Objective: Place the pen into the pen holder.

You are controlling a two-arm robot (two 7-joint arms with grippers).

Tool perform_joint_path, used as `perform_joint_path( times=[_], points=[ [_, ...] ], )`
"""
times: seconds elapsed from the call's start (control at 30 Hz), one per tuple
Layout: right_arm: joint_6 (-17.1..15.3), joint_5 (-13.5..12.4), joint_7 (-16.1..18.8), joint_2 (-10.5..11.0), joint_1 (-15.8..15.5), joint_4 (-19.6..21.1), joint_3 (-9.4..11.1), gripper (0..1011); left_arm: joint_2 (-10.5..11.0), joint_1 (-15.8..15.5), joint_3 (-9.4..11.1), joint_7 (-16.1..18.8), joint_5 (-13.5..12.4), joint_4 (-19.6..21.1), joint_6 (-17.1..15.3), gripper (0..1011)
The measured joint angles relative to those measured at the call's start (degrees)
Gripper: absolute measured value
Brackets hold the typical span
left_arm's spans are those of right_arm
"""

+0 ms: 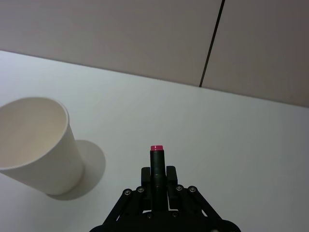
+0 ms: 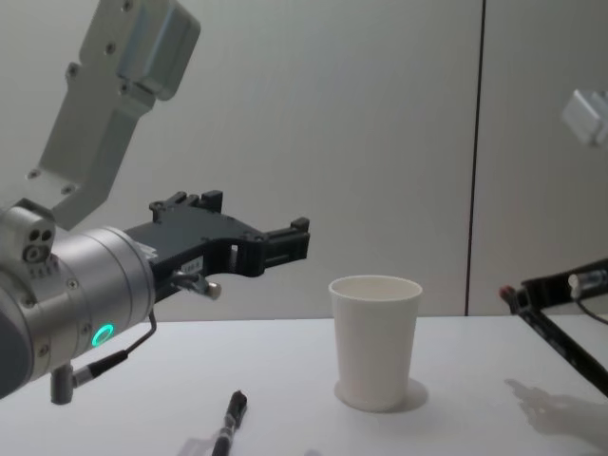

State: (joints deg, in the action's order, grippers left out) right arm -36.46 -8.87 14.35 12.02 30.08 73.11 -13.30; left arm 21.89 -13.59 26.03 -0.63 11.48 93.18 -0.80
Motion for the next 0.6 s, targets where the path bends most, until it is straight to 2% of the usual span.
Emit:
perform_joint_path(
  times=[0.47,0.6],
  points=[
    [12.5,0.3,0.9,1.0,-2.5,2.9,0.2,173,0.0,0.0,0.0,0.0,0.0,0.0,0.0,1000],
    [17.4,0.4,1.3,1.3,-3.2,3.2,0.3,173,0.0,0.0,0.0,0.0,0.0,0.0,0.0,1000]
  ],
)
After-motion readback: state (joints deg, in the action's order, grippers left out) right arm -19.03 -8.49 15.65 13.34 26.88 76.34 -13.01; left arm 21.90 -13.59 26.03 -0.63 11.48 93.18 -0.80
